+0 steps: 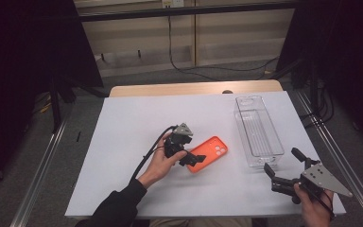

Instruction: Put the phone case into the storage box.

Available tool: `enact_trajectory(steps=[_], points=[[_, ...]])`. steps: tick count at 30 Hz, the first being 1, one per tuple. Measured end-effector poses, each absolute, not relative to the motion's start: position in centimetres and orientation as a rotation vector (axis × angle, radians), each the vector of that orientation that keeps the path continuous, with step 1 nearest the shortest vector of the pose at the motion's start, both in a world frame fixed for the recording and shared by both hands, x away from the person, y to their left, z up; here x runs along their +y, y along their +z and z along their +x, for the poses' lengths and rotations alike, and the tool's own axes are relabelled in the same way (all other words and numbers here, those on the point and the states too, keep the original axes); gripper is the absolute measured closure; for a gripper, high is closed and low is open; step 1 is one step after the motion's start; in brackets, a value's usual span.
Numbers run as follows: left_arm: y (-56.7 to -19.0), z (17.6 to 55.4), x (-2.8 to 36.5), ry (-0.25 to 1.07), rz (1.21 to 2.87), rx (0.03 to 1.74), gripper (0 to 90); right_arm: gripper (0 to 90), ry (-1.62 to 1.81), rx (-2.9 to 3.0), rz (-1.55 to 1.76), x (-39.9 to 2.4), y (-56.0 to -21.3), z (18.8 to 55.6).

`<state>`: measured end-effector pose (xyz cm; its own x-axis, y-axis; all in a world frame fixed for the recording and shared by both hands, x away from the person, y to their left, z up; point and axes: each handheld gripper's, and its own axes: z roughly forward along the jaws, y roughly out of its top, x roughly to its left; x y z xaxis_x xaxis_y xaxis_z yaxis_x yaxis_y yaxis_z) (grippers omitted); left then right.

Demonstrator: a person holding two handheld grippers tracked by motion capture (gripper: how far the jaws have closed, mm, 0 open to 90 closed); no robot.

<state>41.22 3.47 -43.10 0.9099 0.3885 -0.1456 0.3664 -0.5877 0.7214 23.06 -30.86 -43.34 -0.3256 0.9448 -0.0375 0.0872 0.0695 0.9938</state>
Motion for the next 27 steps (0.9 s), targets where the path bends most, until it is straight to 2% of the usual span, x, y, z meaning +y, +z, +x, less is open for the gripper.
enact_trajectory(steps=[6,27], points=[[-43.5,41.4,1.9,0.057,2.285,0.532,6.4,0.0,1.357,1.551,1.063,-30.9,-43.3,23.1],[-44.8,42.3,-0.7,-0.005,2.412,0.526,6.5,0.0,1.358,1.557,1.062,-30.8,-43.4,23.1]])
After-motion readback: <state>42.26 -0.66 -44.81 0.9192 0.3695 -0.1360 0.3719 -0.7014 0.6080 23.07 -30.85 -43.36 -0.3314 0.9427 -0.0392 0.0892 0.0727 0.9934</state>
